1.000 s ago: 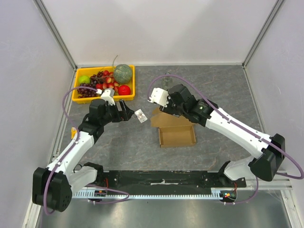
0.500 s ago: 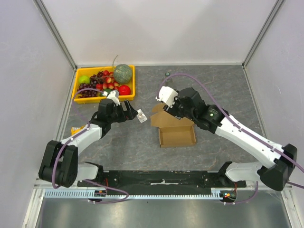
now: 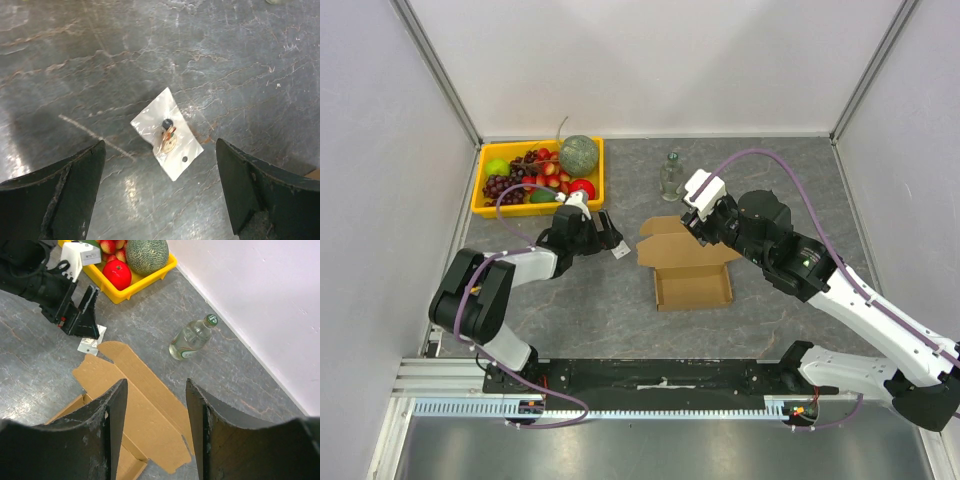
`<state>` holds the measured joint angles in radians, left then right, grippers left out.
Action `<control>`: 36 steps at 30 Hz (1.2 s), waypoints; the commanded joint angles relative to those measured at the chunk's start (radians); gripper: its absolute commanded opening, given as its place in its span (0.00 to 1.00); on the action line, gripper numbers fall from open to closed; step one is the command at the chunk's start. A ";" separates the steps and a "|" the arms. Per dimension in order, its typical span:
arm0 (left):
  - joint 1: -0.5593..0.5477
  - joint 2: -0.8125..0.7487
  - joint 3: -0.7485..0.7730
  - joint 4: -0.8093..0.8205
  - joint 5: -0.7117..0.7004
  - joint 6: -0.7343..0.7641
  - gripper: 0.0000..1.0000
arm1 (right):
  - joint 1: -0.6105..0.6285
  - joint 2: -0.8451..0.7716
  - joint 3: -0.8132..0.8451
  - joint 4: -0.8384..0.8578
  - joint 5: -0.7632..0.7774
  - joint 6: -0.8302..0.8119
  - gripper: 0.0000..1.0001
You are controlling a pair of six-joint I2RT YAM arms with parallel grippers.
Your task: Fold the paper box
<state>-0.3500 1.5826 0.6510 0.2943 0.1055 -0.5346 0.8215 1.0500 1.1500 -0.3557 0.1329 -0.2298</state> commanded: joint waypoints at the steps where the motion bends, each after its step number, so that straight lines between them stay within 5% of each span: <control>1: -0.040 0.060 0.048 0.049 -0.058 -0.022 0.94 | -0.002 -0.022 -0.018 0.046 0.005 0.023 0.57; 11: -0.058 0.126 0.067 0.026 -0.078 -0.018 0.73 | -0.002 -0.033 -0.027 0.046 0.017 0.023 0.57; 33: -0.063 0.148 0.081 0.025 -0.041 -0.004 0.03 | -0.002 -0.054 -0.052 0.058 0.036 0.027 0.58; 36: -0.063 0.117 0.075 0.020 -0.040 -0.002 0.02 | -0.002 -0.061 -0.056 0.060 0.039 0.027 0.58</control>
<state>-0.4076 1.7210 0.7212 0.3416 0.0586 -0.5365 0.8215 1.0206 1.1015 -0.3504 0.1482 -0.2157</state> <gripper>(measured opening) 0.030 0.583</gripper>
